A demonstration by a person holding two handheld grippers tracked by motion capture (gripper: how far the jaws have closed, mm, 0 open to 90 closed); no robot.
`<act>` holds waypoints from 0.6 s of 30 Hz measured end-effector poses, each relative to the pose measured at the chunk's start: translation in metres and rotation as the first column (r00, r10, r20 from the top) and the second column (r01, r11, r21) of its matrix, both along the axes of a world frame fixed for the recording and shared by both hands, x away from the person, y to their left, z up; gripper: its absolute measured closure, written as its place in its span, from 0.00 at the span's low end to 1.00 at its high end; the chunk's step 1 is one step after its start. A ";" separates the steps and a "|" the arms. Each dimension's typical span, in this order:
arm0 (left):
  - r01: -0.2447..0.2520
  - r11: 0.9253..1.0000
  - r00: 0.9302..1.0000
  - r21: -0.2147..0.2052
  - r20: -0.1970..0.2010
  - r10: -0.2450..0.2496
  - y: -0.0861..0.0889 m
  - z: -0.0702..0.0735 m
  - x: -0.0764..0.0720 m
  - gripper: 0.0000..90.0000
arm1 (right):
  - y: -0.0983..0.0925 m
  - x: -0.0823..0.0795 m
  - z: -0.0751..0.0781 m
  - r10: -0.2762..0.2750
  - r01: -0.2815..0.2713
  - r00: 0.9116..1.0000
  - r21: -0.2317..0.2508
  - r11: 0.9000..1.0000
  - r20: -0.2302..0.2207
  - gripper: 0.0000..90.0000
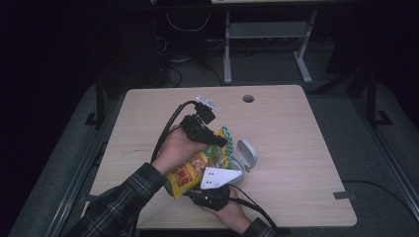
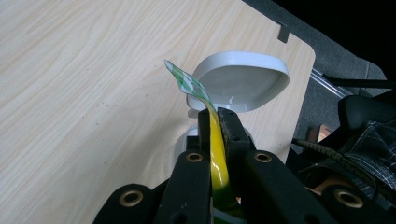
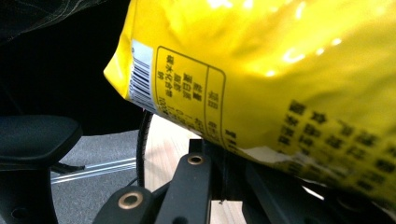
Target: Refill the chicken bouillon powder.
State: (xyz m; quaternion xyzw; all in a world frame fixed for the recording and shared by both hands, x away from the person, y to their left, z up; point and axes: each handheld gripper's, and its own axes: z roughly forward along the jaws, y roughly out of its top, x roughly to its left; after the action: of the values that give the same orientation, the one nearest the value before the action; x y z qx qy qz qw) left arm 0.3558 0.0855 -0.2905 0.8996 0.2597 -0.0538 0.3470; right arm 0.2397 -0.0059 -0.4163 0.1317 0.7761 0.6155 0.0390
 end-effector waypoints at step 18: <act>-0.003 1.000 1.000 0.002 -0.002 0.003 -0.001 0.000 0.000 1.00 | 0.000 0.000 0.000 -0.001 0.001 1.000 0.004 1.000 -0.003 1.00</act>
State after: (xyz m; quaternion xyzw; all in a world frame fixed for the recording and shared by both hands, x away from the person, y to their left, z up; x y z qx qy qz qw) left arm 0.3556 0.0846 -0.2908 0.8994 0.2617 -0.0539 0.3460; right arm 0.2395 -0.0058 -0.4166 0.1331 0.7750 0.6167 0.0377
